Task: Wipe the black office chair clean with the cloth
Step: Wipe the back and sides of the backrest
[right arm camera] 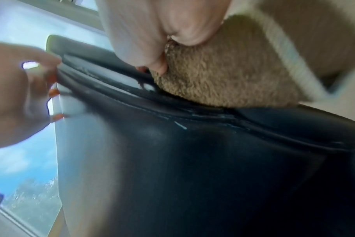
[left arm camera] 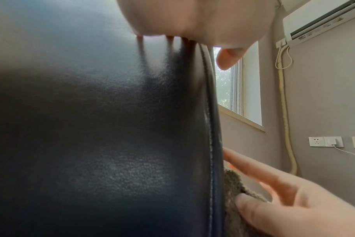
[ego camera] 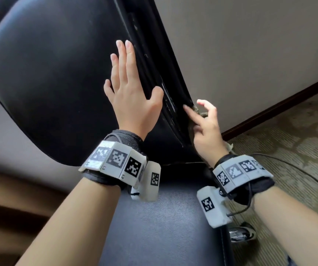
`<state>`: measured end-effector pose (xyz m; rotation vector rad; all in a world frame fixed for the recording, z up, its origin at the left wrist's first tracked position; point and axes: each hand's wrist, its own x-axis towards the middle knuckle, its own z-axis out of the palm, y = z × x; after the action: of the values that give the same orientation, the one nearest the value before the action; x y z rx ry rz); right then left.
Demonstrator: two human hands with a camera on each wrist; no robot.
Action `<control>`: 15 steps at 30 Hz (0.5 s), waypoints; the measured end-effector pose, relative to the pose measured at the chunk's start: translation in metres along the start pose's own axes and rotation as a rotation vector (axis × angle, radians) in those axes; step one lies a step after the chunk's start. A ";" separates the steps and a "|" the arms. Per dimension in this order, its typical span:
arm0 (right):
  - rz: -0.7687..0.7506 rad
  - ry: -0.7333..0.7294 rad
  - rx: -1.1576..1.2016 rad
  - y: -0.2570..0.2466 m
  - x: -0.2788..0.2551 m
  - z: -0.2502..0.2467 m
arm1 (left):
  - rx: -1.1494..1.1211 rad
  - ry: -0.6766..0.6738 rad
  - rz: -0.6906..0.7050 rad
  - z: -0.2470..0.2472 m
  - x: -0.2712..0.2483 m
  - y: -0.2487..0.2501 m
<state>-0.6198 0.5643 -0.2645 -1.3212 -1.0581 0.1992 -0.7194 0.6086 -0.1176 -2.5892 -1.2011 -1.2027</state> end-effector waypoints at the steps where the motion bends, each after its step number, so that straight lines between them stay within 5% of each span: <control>1: -0.001 0.034 -0.020 -0.002 0.003 -0.001 | 0.004 -0.007 0.001 -0.001 0.000 0.000; 9: 0.134 0.225 -0.011 0.022 -0.003 -0.011 | 0.006 -0.012 0.013 -0.001 0.000 -0.001; 15: 0.232 0.150 0.046 0.022 -0.014 0.000 | -0.005 0.016 0.005 0.002 0.000 -0.001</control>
<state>-0.6187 0.5616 -0.2904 -1.3936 -0.7691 0.2916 -0.7185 0.6105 -0.1192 -2.5795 -1.1889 -1.2248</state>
